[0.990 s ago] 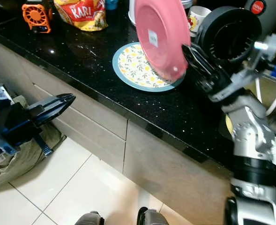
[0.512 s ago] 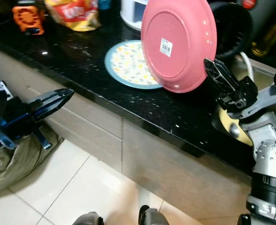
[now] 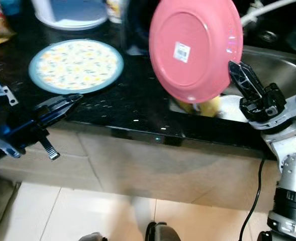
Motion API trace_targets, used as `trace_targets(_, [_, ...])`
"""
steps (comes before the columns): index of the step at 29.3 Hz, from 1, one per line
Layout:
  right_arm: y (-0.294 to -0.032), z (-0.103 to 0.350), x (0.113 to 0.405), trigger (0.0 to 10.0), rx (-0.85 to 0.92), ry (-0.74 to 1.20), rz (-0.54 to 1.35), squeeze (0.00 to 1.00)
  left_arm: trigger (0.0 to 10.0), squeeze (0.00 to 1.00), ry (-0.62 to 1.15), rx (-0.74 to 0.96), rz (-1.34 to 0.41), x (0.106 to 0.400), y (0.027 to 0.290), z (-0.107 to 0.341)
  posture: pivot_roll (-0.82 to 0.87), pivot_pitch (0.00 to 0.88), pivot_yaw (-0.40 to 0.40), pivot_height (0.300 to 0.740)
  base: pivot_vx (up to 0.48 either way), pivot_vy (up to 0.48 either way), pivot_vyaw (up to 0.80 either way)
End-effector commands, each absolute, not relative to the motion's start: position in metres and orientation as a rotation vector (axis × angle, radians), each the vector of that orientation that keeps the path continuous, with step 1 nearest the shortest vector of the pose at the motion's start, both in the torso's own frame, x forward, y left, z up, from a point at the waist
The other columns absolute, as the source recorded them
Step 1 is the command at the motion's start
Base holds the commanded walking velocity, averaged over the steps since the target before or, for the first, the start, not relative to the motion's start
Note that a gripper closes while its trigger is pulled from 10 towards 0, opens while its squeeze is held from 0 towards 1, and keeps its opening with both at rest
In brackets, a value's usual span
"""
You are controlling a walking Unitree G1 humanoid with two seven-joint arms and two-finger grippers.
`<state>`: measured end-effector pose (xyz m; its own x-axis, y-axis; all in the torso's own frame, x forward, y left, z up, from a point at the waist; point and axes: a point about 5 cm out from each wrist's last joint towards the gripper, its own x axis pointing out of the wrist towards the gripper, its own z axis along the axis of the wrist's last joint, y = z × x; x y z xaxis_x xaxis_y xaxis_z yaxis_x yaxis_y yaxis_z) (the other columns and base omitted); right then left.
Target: Kitchen organization
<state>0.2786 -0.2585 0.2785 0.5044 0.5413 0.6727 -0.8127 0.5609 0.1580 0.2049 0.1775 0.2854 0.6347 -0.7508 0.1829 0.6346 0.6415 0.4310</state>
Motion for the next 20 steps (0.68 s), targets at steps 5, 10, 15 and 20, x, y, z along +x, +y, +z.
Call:
trace_targets(5, [-0.263, 0.291, 0.287, 0.0, 0.424, -0.631, 0.733, 0.00, 10.0, 0.00, -0.376, 0.318, -0.848, 0.204, 0.171, 0.283, 0.19, 0.146, -0.081, 0.740, 0.000, 0.000, -0.80])
trace_targets(10, [-0.253, 0.298, 0.304, 0.0, 0.323, -0.592, 0.576, 0.00, 10.0, 0.00, -0.381, 0.313, -0.852, 0.204, 0.169, 0.284, 0.19, 0.152, -0.081, 0.740, 0.000, 0.000, -0.80])
trace_targets(15, [-0.223, 0.306, 0.323, 0.0, 0.142, -0.565, 0.481, 0.00, 10.0, 0.00, -0.400, 0.298, -0.841, 0.208, 0.165, 0.285, 0.18, 0.165, -0.081, 0.740, 0.000, 0.000, -0.16])
trace_targets(20, [-0.201, 0.312, 0.333, 0.0, 0.020, -0.554, 0.471, 0.00, 10.0, 0.00, -0.410, 0.284, -0.843, 0.209, 0.161, 0.285, 0.18, 0.184, -0.082, 0.740, 0.000, 0.000, 0.00])
